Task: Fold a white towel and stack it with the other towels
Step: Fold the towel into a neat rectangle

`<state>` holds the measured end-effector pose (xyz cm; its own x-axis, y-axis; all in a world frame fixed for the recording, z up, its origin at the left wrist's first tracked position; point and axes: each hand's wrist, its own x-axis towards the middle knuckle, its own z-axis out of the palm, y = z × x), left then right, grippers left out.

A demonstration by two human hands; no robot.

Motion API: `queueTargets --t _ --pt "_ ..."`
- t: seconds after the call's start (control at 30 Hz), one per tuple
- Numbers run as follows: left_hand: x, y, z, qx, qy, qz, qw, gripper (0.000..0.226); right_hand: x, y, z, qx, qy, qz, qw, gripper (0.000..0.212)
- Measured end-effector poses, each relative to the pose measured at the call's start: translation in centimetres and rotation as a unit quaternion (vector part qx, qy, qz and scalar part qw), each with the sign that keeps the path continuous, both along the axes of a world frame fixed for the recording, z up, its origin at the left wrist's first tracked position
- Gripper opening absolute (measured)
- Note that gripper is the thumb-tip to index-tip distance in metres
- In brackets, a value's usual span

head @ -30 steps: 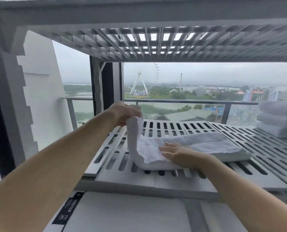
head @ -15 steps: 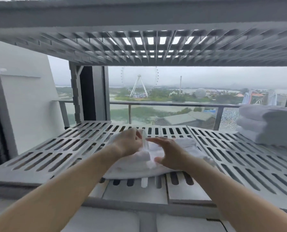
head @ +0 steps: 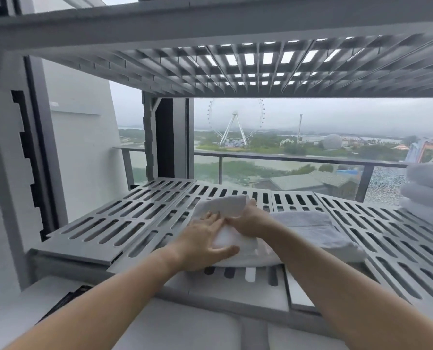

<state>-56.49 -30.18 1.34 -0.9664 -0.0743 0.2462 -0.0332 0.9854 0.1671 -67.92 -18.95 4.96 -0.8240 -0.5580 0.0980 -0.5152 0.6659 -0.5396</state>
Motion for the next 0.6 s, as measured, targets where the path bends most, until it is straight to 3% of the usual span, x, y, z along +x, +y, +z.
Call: queueTargets --t 0.17,0.3,0.4,0.6 --pt "0.2 -0.3 0.1 0.001 0.011 -0.018 1.000 0.102 0.6 -1.0 -0.3 -0.105 -0.028 -0.049 0.993 0.053" --pt "0.6 -0.6 0.1 0.047 0.070 -0.028 0.996 0.103 1.1 -1.1 1.1 -0.099 0.030 -0.026 0.994 0.039" --pt "1.0 -0.8 0.4 0.083 0.131 -0.015 0.988 0.104 0.5 -0.6 4.3 -0.077 0.089 -0.009 0.993 0.037" --pt "0.9 0.5 -0.1 0.101 0.254 0.007 0.962 0.084 -1.9 1.9 8.5 -0.104 0.088 -0.068 0.988 0.040"
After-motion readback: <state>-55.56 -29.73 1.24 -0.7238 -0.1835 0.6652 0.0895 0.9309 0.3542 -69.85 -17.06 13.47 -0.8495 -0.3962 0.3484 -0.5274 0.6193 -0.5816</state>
